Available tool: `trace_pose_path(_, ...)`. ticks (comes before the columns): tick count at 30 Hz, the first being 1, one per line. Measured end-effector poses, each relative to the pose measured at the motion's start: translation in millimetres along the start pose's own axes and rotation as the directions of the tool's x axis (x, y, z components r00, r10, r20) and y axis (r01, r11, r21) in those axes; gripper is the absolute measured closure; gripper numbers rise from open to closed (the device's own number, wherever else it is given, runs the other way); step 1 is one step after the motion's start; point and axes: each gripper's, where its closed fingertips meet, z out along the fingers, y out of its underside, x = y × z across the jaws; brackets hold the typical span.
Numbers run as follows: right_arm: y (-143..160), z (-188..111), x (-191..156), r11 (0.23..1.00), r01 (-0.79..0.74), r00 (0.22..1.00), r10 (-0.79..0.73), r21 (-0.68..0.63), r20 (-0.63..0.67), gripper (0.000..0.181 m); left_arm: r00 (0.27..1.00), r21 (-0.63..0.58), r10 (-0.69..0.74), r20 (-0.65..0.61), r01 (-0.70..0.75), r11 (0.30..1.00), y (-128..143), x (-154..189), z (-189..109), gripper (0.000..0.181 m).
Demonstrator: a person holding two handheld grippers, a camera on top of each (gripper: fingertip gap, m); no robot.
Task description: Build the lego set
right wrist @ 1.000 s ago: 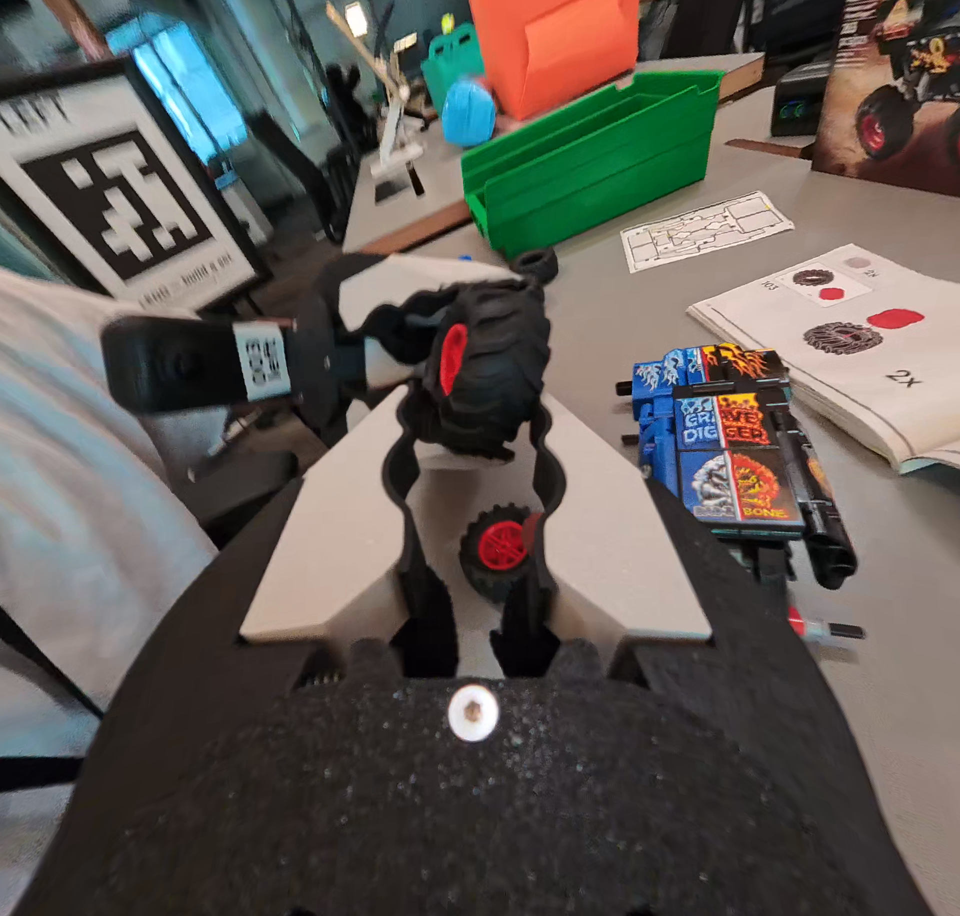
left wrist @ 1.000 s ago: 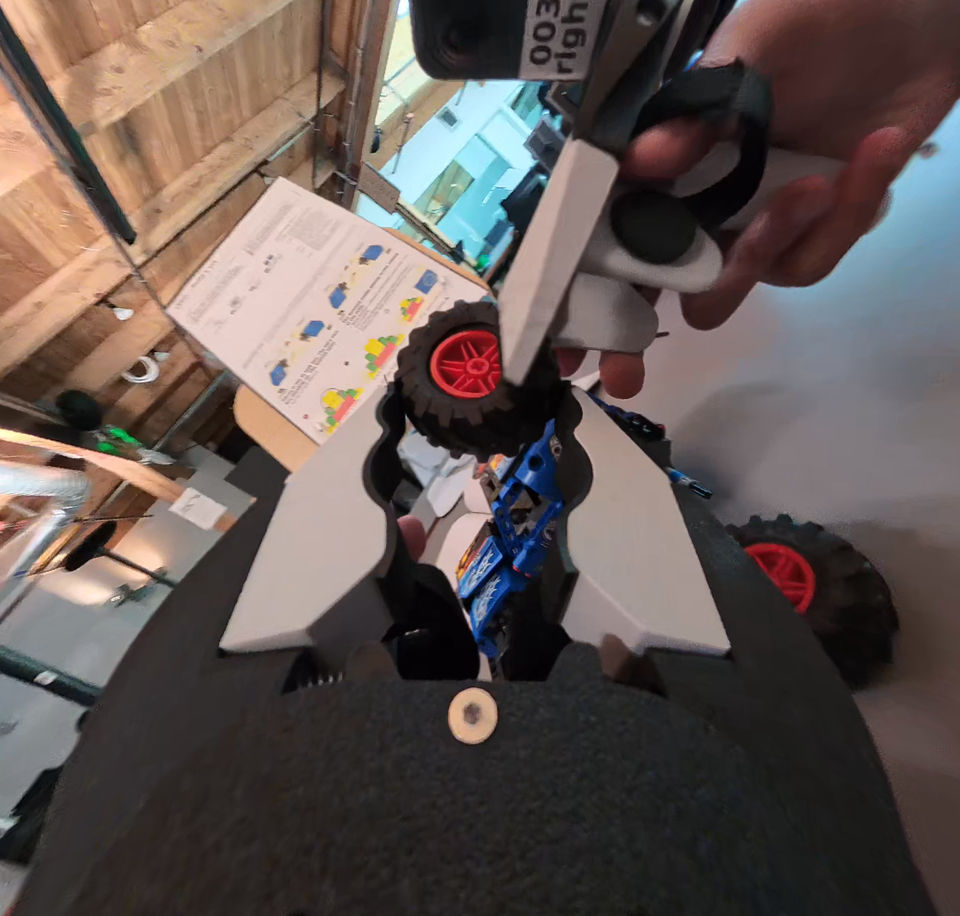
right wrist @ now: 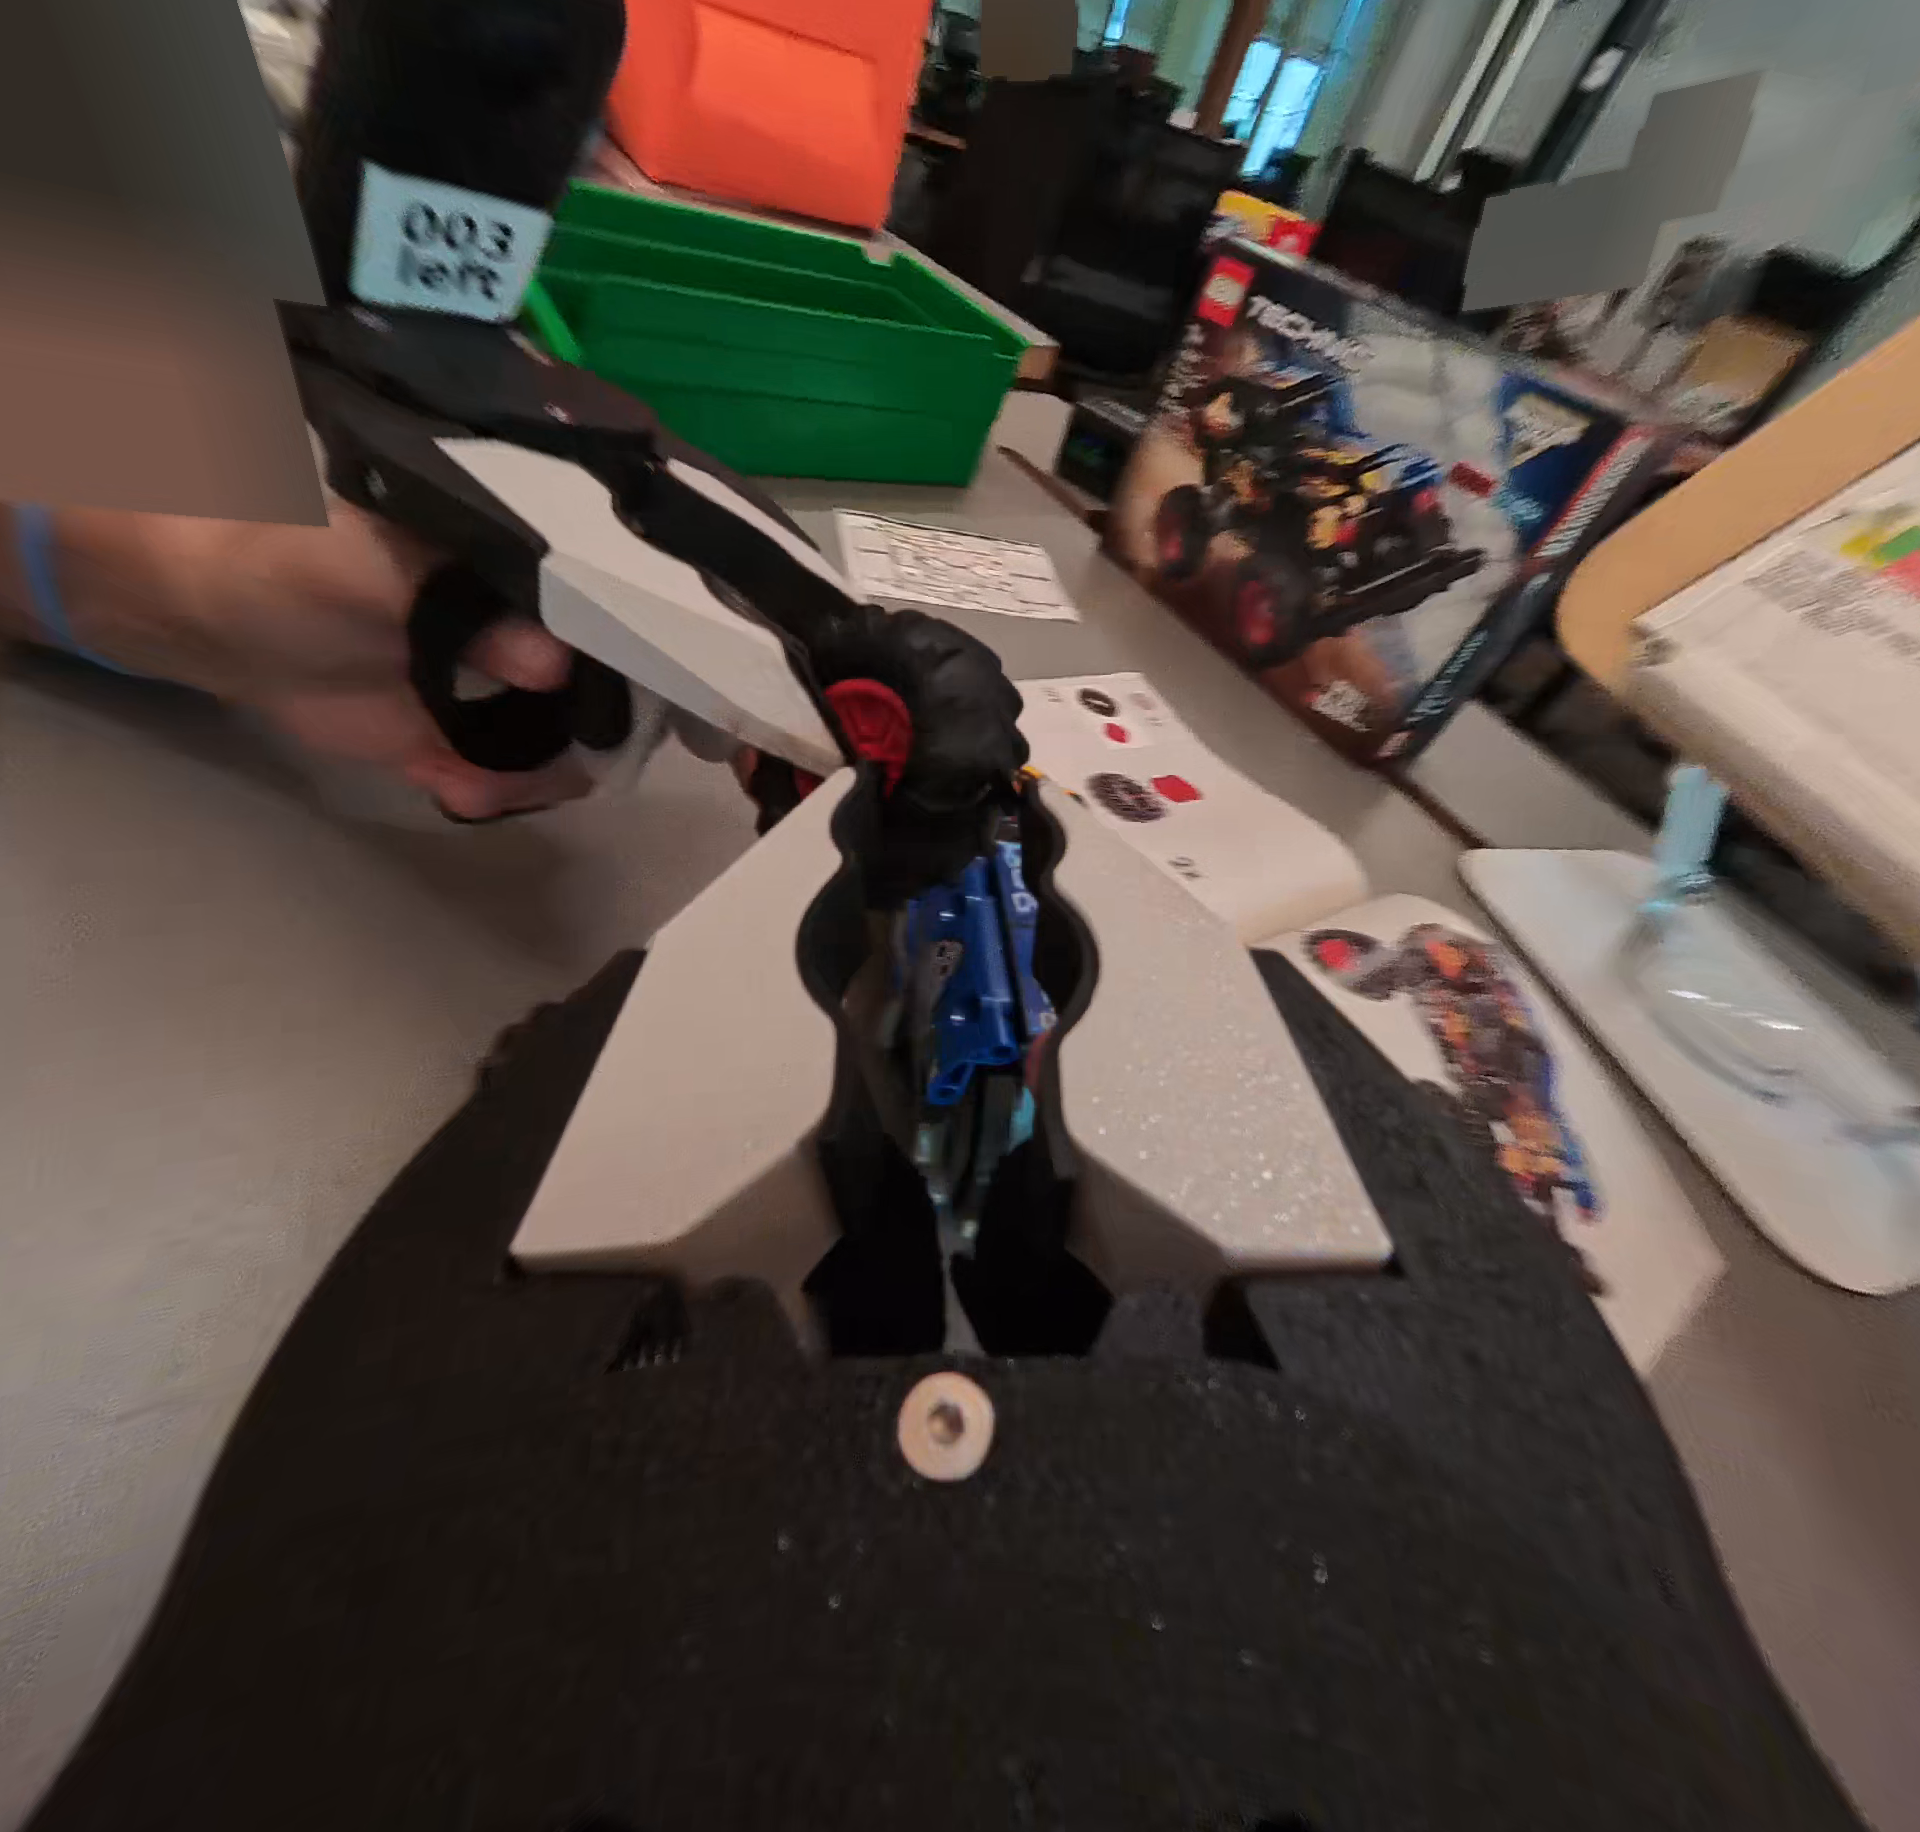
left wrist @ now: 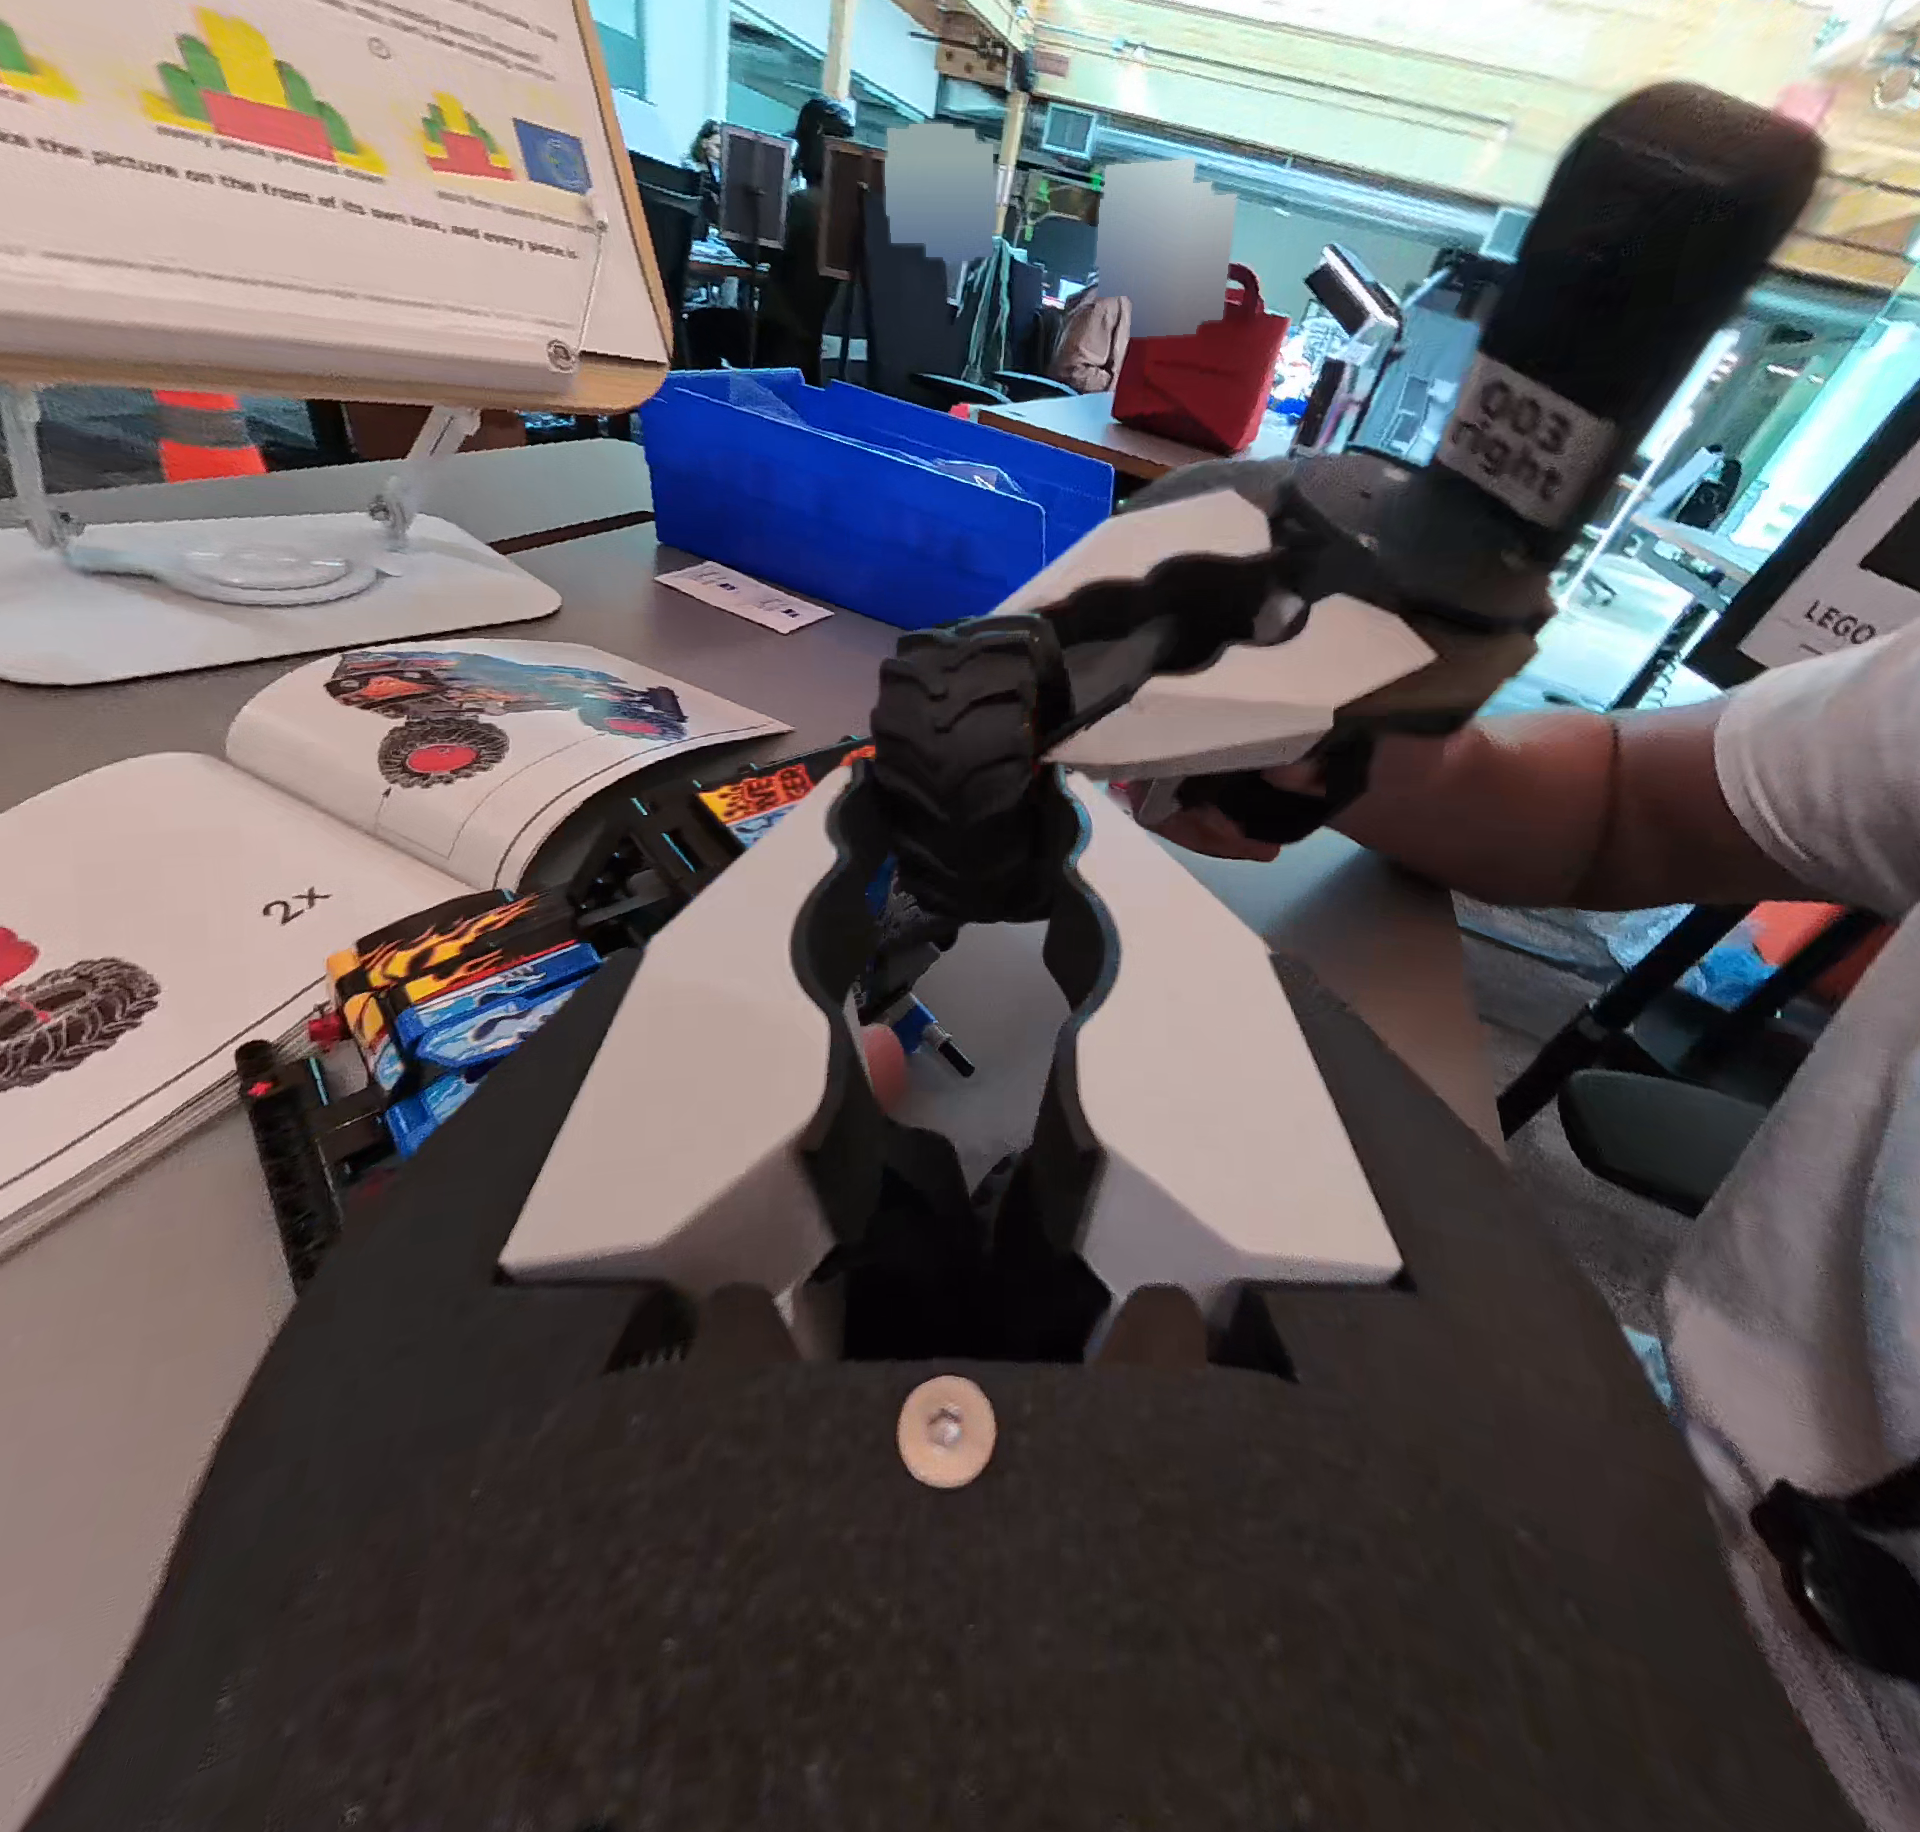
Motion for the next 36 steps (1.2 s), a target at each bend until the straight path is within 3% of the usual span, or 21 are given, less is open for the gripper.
trace_pose_path(4, -5.7, -2.1, 3.6, 0.994, 0.111, 0.983, -0.111, -0.005, -0.146, 0.161, 0.994, 0.017, 0.057, 0.092, -0.058, 0.998, -0.9, -1.6, 0.4, 0.153)
trace_pose_path(8, -5.2, -4.2, 4.8, 0.992, 0.121, 0.986, -0.124, -0.034, -0.114, 0.166, 0.971, 0.004, 0.192, 0.141, -0.194, 0.981, -2.0, 0.5, 0.9, 0.152)
trace_pose_path(12, -2.5, -3.2, -11.9, 0.993, 0.115, 0.993, -0.115, -0.039, 0.015, 0.168, 0.975, -0.046, 0.221, 0.012, -0.221, 0.974, 5.6, 16.4, 6.6, 0.14)
trace_pose_path(14, 0.6, -2.9, -13.9, 0.986, 0.155, 0.988, -0.154, -0.062, 0.019, 0.168, 0.974, -0.074, 0.228, -0.011, -0.228, 0.971, 11.5, 17.7, 7.1, 0.146)
trace_pose_path(16, 2.2, -2.3, -12.0, 0.98, 0.183, 0.983, -0.183, -0.077, 0.009, 0.168, 0.966, -0.074, 0.256, 0.023, -0.253, 0.964, 11.6, 12.8, 7.1, 0.154)
trace_pose_path(20, 5.1, 0.6, -5.0, 0.99, 0.087, 0.996, -0.09, -0.114, -0.018, 0.168, 0.953, -0.065, 0.281, 0.11, -0.276, 0.959, 9.4, 4.6, 9.1, 0.15)
trace_pose_path(27, -3.3, 4.4, 9.2, 0.996, 0.061, 0.988, -0.069, -0.061, -0.136, 0.17, 0.884, 0.0, 0.322, 0.339, -0.342, 0.94, -6.3, -7.5, 11.6, 0.156)
trace_pose_path(36, 6.6, 10.0, 15.7, 0.982, 0.109, 0.959, -0.145, -0.155, -0.244, 0.17, 0.842, -0.047, 0.312, 0.44, -0.325, 0.945, 1.0, -21.1, 15.5, 0.153)
